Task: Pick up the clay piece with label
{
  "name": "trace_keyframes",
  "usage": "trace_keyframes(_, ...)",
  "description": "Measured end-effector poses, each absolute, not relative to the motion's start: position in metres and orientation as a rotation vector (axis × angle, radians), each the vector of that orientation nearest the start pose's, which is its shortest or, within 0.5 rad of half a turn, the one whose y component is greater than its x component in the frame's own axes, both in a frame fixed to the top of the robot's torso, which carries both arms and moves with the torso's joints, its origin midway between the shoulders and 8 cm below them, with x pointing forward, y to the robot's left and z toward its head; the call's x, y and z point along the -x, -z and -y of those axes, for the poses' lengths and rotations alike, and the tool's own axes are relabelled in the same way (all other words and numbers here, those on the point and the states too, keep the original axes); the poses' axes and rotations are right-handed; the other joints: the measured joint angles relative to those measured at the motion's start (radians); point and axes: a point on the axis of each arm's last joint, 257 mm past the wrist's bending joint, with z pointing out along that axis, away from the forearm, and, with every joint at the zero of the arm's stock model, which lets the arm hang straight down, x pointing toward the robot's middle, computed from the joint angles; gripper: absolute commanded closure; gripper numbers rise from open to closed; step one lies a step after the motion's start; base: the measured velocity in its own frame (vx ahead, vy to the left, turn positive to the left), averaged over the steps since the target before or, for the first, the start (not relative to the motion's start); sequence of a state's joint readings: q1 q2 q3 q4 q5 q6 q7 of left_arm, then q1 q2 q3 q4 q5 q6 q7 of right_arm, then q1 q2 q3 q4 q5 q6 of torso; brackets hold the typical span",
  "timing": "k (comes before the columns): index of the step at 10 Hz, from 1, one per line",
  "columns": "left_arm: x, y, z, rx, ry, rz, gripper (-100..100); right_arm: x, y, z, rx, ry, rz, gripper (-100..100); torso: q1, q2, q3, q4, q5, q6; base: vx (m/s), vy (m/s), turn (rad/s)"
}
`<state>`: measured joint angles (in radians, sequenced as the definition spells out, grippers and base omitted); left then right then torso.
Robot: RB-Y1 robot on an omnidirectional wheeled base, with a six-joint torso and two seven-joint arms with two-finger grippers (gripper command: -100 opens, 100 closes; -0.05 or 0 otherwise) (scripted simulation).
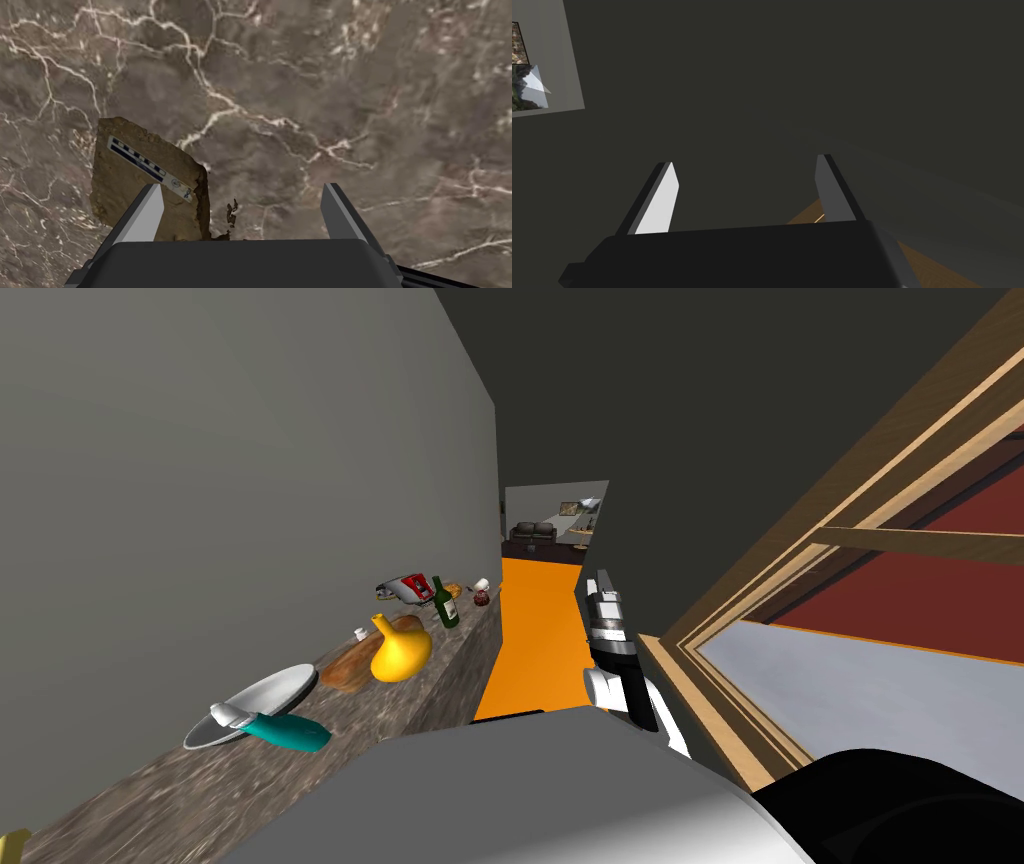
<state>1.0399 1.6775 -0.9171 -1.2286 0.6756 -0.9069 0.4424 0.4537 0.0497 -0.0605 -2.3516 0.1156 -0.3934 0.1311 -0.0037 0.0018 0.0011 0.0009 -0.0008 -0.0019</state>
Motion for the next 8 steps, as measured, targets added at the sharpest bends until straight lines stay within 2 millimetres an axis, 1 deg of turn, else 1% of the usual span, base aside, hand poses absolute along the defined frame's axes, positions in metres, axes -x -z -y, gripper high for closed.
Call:
trace_keyframes(5, 0.098, 0.344, -0.589, 1.814, 0.367, -2.377, -100, -0.347, -0.051, 0.289, -0.569, -1.054, -0.655, 0, 0.001, 0.003, 0.002, 0.001, 0.000, 0.000, -0.052, 0.013, -0.065)
trace_keyframes(6, 0.096, 0.348, -0.587, 1.822, 0.361, -2.374, -100, -0.347, -0.051, 0.289, -0.569, -1.054, -0.655, 0, 0.003, 0.003, 0.002, 0.002, 0.004, 0.001, -0.028, 0.006, -0.020)
trace_keyframes(7, 0.096, 0.348, -0.588, 1.825, 0.357, -2.373, 100, -0.347, -0.050, 0.289, -0.569, -1.054, -0.655, 0, 0.004, 0.002, 0.002, 0.002, 0.005, 0.001, 0.000, 0.000, 0.000)
trace_keyframes(8, 0.096, 0.348, -0.588, 1.824, 0.358, -2.373, 100, -0.347, -0.050, 0.289, -0.569, -1.054, -0.655, 0, 0.005, 0.001, 0.001, 0.001, 0.005, 0.000, 0.009, -0.002, -0.056)
